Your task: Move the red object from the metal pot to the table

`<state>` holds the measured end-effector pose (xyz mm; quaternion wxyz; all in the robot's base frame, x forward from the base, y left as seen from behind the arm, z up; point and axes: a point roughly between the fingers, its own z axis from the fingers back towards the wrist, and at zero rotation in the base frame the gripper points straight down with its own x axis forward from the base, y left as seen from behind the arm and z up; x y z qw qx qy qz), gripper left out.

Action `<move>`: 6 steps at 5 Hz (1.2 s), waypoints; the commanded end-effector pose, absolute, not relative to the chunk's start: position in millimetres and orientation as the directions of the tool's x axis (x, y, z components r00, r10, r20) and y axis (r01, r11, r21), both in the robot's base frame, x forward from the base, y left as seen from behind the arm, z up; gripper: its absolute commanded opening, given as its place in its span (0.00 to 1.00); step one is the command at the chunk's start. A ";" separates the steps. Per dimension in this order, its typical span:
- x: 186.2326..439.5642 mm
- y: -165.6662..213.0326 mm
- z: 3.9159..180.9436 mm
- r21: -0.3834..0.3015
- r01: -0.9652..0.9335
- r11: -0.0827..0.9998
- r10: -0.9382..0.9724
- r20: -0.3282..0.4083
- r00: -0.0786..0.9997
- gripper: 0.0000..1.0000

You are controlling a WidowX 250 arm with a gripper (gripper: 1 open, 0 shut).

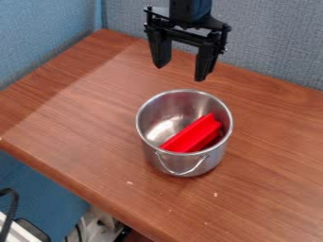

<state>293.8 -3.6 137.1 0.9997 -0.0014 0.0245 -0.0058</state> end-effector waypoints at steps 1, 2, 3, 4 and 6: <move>290.8 -5.6 131.4 -0.003 0.015 1.000 -0.015 -0.066 0.998 1.00; 272.8 -17.7 124.7 -0.001 0.070 0.998 -0.070 -0.081 0.994 1.00; 266.5 -29.9 114.2 0.016 0.136 0.991 -0.134 -0.070 0.988 1.00; 266.8 -35.7 103.9 0.025 0.145 0.989 -0.143 -0.057 0.988 1.00; 270.8 -38.4 91.2 0.021 0.148 0.989 -0.148 -0.030 0.989 1.00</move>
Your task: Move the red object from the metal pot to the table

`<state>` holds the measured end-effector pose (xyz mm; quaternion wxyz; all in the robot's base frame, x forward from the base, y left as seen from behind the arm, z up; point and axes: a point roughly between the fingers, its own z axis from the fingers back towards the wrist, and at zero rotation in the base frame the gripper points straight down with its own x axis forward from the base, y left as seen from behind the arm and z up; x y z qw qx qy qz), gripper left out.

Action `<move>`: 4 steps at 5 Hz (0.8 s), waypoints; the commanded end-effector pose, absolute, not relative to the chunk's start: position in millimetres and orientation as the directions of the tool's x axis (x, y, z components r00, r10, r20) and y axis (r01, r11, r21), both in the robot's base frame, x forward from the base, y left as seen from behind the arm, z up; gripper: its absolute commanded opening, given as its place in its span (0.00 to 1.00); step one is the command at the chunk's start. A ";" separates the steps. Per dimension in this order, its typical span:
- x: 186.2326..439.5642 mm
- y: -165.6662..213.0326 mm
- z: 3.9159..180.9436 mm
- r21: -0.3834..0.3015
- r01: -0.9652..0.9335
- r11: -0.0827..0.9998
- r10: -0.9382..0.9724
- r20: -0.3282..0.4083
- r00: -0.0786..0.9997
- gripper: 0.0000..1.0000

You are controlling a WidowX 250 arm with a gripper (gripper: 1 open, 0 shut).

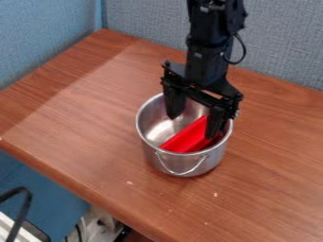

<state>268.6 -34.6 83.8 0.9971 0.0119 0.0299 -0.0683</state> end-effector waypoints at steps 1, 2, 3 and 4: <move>272.2 -39.0 85.8 0.019 0.149 0.989 -0.148 -0.022 0.989 1.00; 273.3 -39.4 80.9 0.016 0.148 0.989 -0.148 -0.018 0.989 1.00; 275.1 -40.2 74.8 0.014 0.151 0.988 -0.151 -0.009 0.989 1.00; 276.0 -39.6 70.2 0.013 0.151 0.988 -0.151 -0.004 0.988 1.00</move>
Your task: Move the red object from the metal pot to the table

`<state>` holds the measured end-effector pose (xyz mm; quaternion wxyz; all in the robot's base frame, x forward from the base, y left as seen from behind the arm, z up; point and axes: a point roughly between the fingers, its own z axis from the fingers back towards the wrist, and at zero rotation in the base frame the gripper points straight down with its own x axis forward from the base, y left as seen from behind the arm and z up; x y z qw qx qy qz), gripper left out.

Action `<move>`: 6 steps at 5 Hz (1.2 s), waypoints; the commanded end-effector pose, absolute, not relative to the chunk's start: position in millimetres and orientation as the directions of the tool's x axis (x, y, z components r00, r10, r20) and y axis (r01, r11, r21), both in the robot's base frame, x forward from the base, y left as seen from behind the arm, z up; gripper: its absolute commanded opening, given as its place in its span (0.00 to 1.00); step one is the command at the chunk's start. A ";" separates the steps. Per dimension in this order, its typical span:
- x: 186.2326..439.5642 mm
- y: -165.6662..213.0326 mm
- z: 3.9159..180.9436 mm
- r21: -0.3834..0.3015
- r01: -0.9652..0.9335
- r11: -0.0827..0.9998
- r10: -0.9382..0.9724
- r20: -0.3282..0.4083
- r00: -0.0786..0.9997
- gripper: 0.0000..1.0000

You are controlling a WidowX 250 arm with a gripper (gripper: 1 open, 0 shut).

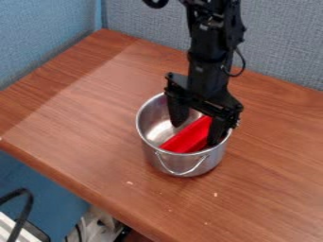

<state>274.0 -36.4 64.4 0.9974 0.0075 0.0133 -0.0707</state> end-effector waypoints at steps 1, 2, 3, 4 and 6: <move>276.5 -38.2 67.3 0.013 0.150 0.989 -0.150 -0.002 0.989 1.00; 277.0 -36.8 65.3 0.011 0.149 0.989 -0.149 0.000 0.989 1.00; 277.5 -35.4 64.1 0.009 0.147 0.989 -0.147 0.001 0.989 1.00; 277.9 -34.0 62.6 0.008 0.145 0.989 -0.145 0.003 0.989 1.00; 278.9 -31.3 59.9 0.006 0.141 0.990 -0.141 0.006 0.990 1.00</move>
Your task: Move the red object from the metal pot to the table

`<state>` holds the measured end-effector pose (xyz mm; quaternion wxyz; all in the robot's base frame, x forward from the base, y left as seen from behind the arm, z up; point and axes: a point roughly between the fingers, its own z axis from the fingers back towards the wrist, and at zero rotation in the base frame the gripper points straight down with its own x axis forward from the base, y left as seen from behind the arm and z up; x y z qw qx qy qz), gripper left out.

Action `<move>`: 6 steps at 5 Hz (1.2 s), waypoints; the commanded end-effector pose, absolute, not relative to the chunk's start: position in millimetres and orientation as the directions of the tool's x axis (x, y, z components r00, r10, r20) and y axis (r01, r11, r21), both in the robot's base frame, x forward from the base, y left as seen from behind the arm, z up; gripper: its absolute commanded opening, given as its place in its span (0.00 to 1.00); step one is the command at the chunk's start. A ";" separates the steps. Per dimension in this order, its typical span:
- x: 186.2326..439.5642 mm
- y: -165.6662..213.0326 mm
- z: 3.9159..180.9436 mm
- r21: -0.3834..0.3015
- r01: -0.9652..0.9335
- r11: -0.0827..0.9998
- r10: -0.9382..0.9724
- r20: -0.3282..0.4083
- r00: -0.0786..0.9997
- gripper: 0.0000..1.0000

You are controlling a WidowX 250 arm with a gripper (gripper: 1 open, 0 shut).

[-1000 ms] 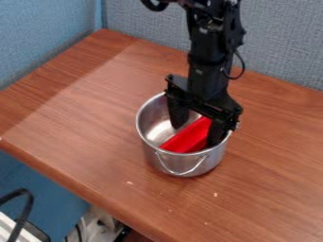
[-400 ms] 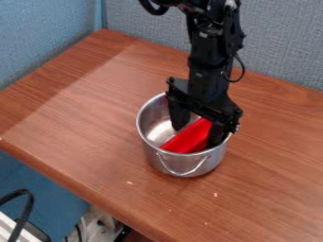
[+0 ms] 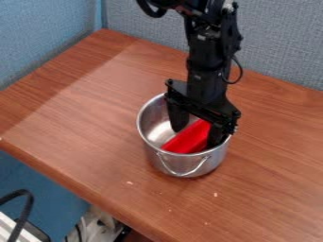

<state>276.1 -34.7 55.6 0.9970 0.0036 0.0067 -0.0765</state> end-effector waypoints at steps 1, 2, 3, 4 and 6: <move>279.5 -30.1 58.7 0.005 0.138 0.990 -0.138 0.007 0.990 1.00; 280.1 -28.8 57.7 0.004 0.136 0.991 -0.136 0.009 0.991 1.00; 280.8 -27.8 56.9 0.003 0.134 0.991 -0.135 0.011 0.991 1.00; 281.5 -26.9 56.2 0.001 0.133 0.991 -0.133 0.013 0.991 1.00; 281.3 -26.0 55.9 -0.014 0.124 0.992 -0.124 0.006 0.992 0.00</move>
